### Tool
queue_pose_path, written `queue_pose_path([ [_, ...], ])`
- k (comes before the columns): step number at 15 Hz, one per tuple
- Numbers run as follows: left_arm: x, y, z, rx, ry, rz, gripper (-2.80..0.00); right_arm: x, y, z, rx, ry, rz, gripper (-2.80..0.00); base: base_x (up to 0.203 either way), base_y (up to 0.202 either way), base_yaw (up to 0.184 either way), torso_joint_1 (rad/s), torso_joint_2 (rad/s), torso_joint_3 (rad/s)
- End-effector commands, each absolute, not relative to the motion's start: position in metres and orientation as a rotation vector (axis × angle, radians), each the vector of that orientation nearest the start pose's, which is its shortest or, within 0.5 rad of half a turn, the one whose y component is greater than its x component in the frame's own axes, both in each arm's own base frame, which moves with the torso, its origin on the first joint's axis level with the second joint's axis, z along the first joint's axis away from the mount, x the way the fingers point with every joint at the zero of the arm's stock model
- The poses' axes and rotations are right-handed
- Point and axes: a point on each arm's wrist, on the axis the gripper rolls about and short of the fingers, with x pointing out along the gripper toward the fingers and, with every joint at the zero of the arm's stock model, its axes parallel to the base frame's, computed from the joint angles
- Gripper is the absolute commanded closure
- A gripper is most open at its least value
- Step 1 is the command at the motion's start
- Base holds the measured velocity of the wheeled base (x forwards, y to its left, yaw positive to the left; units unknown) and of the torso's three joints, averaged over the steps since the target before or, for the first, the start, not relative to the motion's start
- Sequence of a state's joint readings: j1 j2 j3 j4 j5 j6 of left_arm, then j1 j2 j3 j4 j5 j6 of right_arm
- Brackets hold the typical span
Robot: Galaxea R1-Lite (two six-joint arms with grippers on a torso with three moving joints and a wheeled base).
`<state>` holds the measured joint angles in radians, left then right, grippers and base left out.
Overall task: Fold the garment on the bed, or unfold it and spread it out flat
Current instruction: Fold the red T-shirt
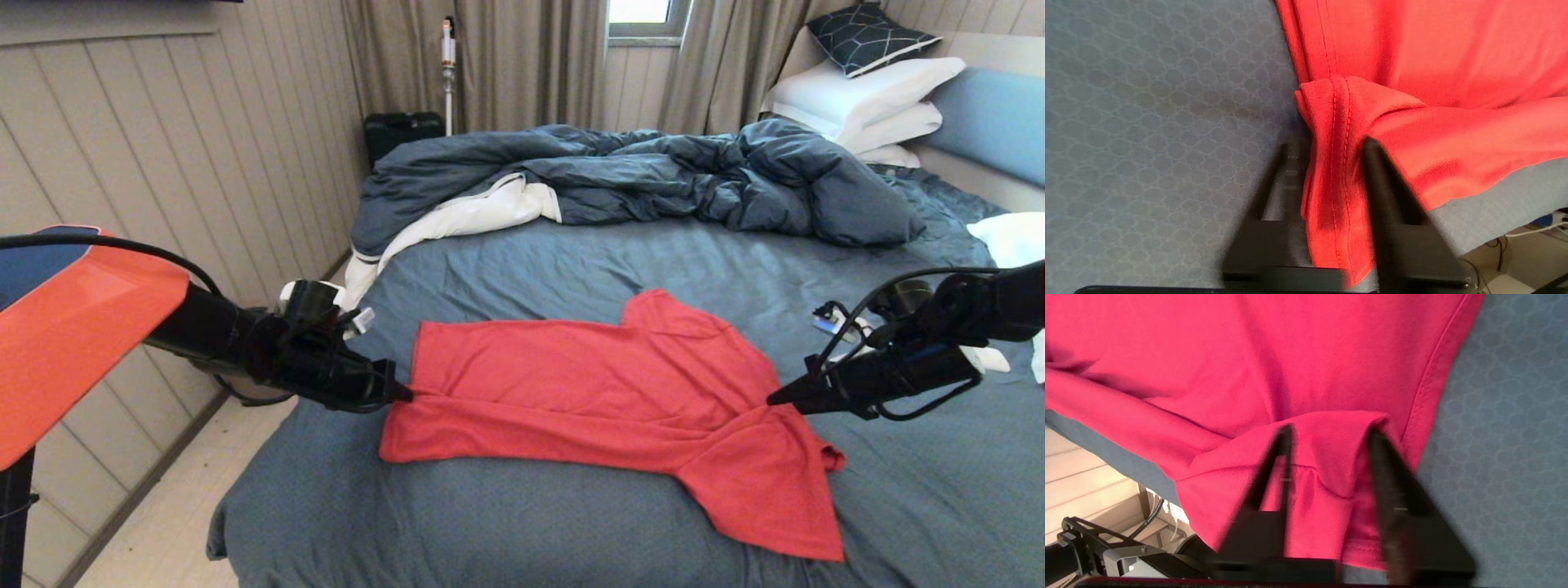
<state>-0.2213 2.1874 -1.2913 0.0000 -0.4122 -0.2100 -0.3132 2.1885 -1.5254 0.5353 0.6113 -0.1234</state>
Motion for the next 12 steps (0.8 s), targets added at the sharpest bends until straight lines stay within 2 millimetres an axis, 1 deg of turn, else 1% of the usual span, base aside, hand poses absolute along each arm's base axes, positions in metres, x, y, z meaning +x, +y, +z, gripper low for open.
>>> queue_pose_path([
  [1, 0.389, -0.097, 0.083, -0.277, 0.954, -0.496, -2.8, 0.376, -0.109, 0.109, 0.424, 1.046, 0.329, -2.8, 0.0, 0.0, 0.0, 0.0, 0.0, 0.0],
  [2, 0.388, -0.095, 0.088, -0.277, 0.943, -0.493, -2.8, 0.374, -0.109, 0.112, 0.423, 1.04, 0.326, -2.8, 0.0, 0.0, 0.0, 0.0, 0.0, 0.0],
  [4, 0.384, -0.085, 0.095, -0.281, 0.931, -0.474, -2.8, 0.368, -0.109, 0.12, 0.419, 1.029, 0.323, -2.8, 0.0, 0.0, 0.0, 0.0, 0.0, 0.0],
  [7, 0.369, -0.071, 0.1, -0.292, 0.939, -0.447, -2.8, 0.352, -0.109, 0.136, 0.412, 1.005, 0.313, -2.8, 0.0, 0.0, 0.0, 0.0, 0.0, 0.0],
  [9, 0.352, -0.062, 0.108, -0.302, 0.941, -0.433, -2.8, 0.333, -0.107, 0.146, 0.412, 0.996, 0.306, -2.8, 0.0, 0.0, 0.0, 0.0, 0.0, 0.0],
  [12, 0.322, -0.051, 0.121, -0.316, 0.932, -0.422, -2.8, 0.293, -0.103, 0.161, 0.397, 0.979, 0.296, -2.8, 0.0, 0.0, 0.0, 0.0, 0.0, 0.0],
])
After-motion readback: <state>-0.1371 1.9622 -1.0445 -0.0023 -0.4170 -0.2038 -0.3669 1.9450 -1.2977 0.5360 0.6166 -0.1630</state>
